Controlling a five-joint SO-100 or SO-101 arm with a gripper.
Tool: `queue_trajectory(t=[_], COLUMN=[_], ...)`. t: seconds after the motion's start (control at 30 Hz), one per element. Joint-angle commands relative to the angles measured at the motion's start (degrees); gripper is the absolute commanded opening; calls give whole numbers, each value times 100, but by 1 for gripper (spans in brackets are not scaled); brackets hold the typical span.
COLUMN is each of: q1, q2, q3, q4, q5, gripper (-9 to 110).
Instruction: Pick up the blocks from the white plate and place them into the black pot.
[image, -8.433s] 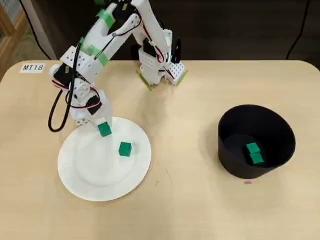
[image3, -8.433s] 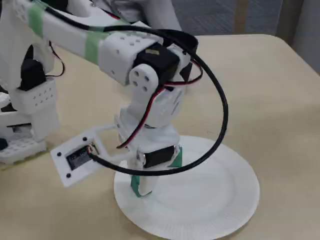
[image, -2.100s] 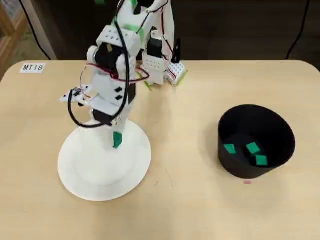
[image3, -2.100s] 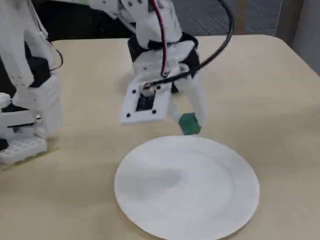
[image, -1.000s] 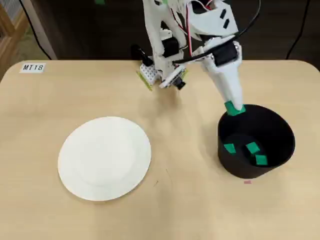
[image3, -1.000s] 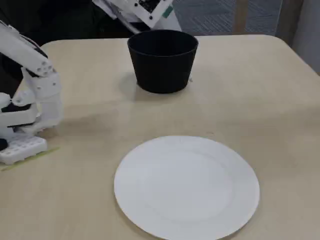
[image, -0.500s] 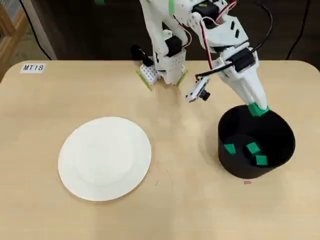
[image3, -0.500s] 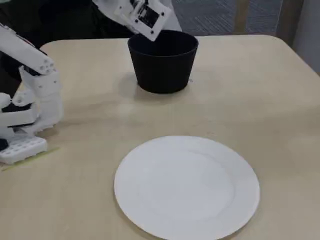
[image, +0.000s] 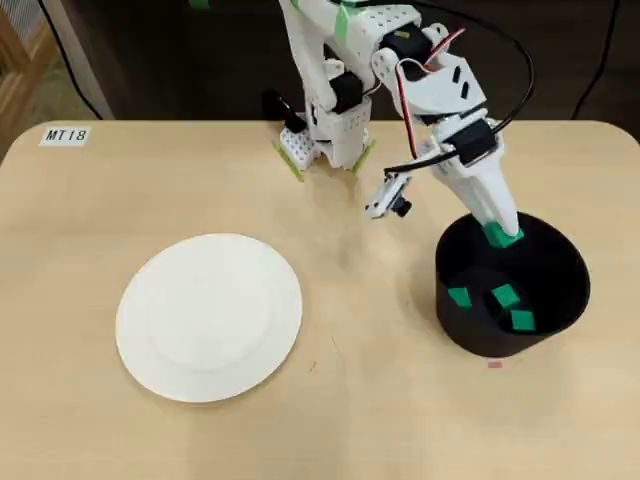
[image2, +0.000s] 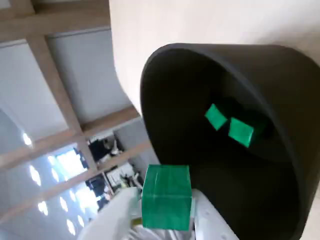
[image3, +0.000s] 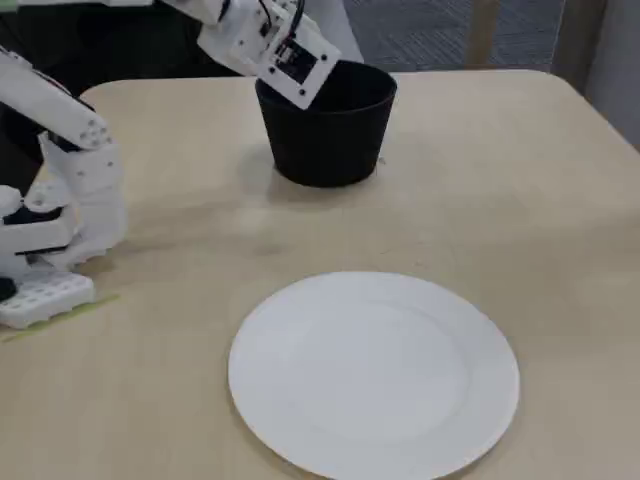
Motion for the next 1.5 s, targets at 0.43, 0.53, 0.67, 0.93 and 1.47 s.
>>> queue_trajectory(t=[0.43, 0.53, 0.67, 0.93, 1.47], q1=[1362, 2180, 3103, 3393, 3533], q2=[861, 1529, 3331, 5449, 5449], q3=[53, 598, 1837, 3041, 3806], q4=[686, 844, 1063, 2136, 2162], q5=[-334, -527, -448, -519, -1063], gripper=[-2, -2, -2, -2, -2])
